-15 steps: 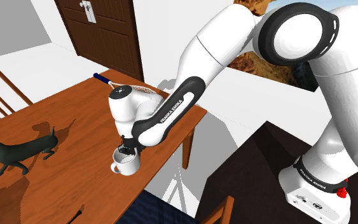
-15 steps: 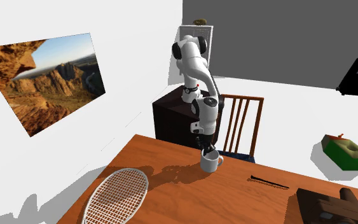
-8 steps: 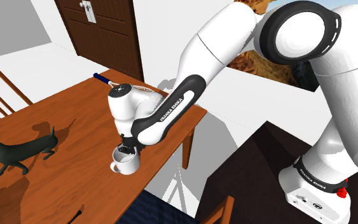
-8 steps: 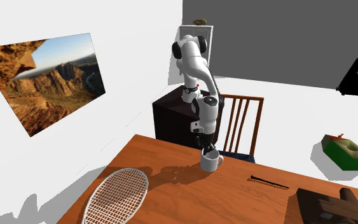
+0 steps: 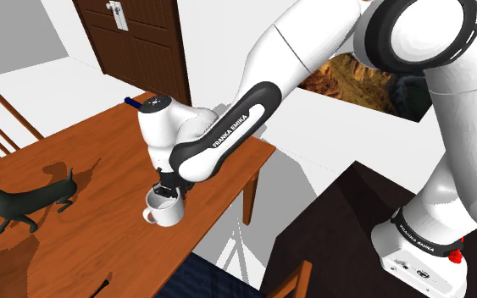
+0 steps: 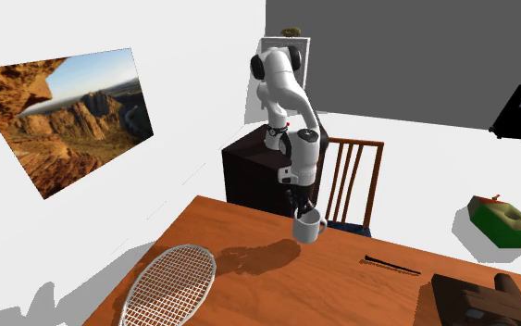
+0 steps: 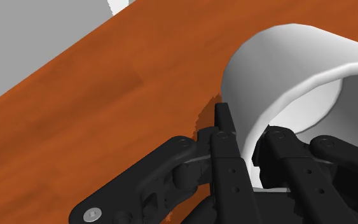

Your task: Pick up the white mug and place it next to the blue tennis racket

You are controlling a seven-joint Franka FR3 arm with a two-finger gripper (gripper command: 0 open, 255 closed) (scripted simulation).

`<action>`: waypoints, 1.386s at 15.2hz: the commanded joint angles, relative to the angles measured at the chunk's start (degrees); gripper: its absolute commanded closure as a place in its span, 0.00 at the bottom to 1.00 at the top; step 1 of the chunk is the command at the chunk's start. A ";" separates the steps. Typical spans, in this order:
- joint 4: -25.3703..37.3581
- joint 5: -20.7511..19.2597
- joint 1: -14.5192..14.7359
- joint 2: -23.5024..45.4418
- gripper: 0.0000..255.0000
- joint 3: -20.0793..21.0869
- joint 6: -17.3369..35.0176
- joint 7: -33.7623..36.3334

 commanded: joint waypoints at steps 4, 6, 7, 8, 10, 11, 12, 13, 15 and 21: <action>-0.36 1.22 -0.83 -2.78 1.00 1.05 -2.34 -0.82; -0.36 1.72 -1.10 -3.81 1.00 1.45 -3.33 -1.14; -0.34 1.97 -1.24 -4.31 1.00 1.65 -3.84 -1.29; -0.31 2.22 -1.37 -4.81 1.00 1.84 -4.35 -1.45; -0.20 2.72 -1.63 -5.79 1.00 2.21 -5.38 -1.77; -0.13 2.97 -1.75 -6.27 1.00 2.39 -5.91 -1.93; -0.04 3.22 -1.87 -6.74 1.00 2.57 -6.44 -2.08; 0.06 3.47 -1.98 -7.20 1.00 2.74 -6.98 -2.24; 0.29 3.96 -2.21 -8.11 1.00 3.07 -8.06 -2.56; 1.33 5.39 -2.79 -10.64 1.00 3.98 -11.44 -3.48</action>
